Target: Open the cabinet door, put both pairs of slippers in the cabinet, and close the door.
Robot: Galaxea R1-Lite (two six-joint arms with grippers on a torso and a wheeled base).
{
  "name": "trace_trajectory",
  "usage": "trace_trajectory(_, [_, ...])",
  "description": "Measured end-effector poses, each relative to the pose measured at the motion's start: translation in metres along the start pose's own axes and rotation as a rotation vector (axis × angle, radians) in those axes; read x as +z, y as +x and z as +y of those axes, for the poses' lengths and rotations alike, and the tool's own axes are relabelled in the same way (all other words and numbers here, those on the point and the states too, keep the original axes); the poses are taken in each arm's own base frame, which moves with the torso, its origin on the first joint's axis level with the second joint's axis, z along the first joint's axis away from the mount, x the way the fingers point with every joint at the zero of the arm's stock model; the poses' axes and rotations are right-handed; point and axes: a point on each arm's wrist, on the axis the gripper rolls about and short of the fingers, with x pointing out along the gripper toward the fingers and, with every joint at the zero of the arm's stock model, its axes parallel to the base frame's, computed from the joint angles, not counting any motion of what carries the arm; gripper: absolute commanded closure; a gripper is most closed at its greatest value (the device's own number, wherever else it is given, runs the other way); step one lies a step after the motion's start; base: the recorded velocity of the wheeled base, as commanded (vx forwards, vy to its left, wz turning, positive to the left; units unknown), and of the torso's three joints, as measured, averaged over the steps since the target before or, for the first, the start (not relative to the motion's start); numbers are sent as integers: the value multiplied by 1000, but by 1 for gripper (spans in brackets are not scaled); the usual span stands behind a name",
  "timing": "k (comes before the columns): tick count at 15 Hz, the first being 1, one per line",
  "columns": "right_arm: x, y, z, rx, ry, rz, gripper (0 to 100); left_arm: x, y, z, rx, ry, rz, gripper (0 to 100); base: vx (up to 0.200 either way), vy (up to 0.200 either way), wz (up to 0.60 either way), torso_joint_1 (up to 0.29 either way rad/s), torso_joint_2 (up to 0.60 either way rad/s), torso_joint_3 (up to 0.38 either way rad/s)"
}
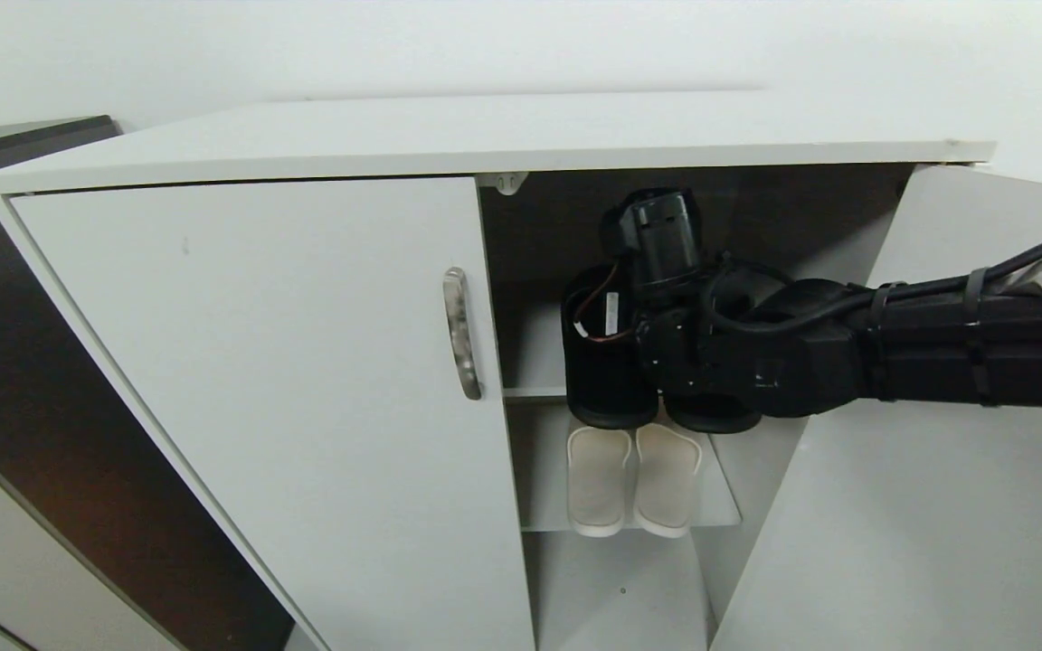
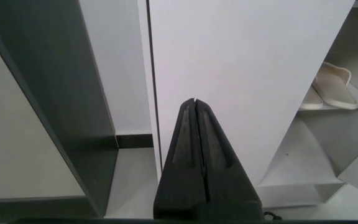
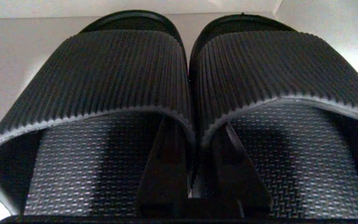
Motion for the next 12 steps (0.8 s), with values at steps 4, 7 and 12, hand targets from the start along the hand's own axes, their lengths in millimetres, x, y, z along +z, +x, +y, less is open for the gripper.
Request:
trace_trajectory(4, [8,12,0,-17,31,-19,100,0,0,0,0,0,0,100,0,0,0,0,0,0])
trace_trajectory(7, [5,19,1,-10,28,-11,100,0,0,0,0,0,0,100,0,0,0,0,0,0])
trace_trajectory(12, [4,23,2,-8,30,-9,100,0,0,0,0,0,0,100,0,0,0,0,0,0])
